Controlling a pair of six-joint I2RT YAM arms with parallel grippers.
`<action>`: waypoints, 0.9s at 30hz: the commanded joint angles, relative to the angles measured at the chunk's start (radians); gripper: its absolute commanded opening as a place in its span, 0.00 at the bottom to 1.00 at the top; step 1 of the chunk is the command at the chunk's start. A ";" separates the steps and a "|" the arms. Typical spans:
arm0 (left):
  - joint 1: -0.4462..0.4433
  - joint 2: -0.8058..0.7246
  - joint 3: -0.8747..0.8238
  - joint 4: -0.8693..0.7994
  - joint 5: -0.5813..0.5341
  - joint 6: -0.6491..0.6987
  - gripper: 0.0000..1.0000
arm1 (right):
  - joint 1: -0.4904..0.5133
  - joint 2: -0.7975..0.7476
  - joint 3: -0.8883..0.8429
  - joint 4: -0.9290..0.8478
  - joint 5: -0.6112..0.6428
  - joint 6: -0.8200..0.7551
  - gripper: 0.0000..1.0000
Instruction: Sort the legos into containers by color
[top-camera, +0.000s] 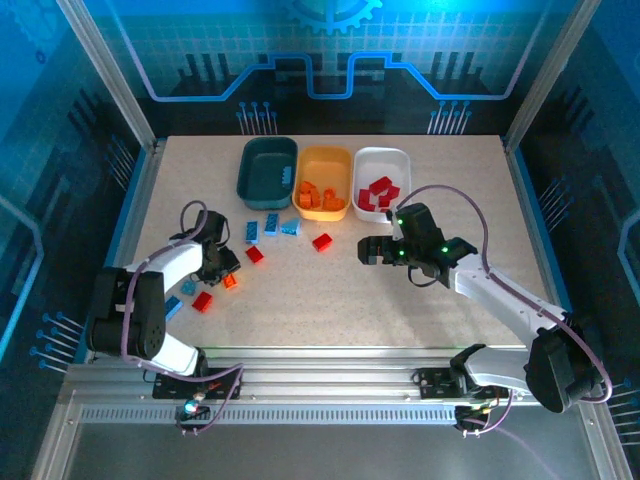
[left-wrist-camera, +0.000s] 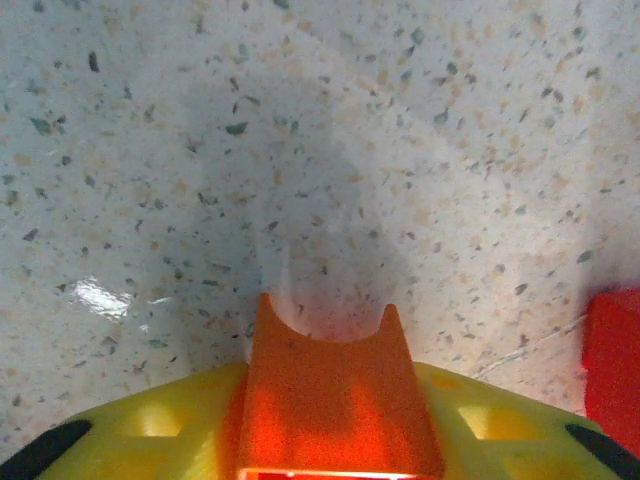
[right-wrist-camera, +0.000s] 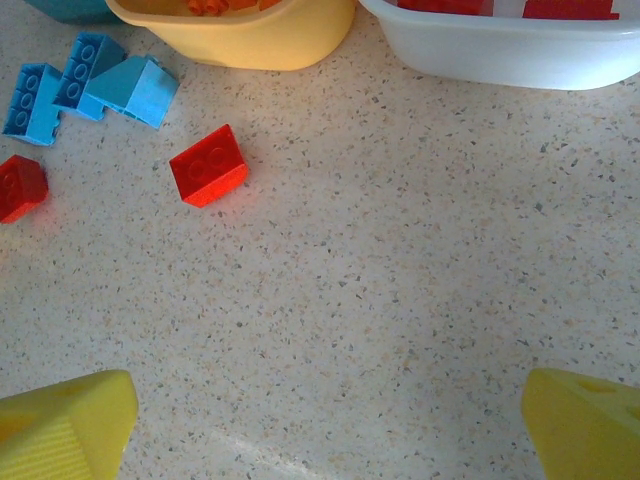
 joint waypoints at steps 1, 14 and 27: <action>-0.022 -0.033 0.029 -0.033 0.005 0.005 0.36 | 0.009 -0.013 0.002 0.013 0.016 -0.011 0.99; -0.272 0.135 0.535 -0.061 0.042 0.028 0.32 | 0.004 -0.020 -0.008 0.021 0.032 -0.008 0.99; -0.324 0.673 1.164 -0.092 0.170 0.097 0.39 | -0.086 -0.042 -0.038 0.028 0.005 0.006 0.99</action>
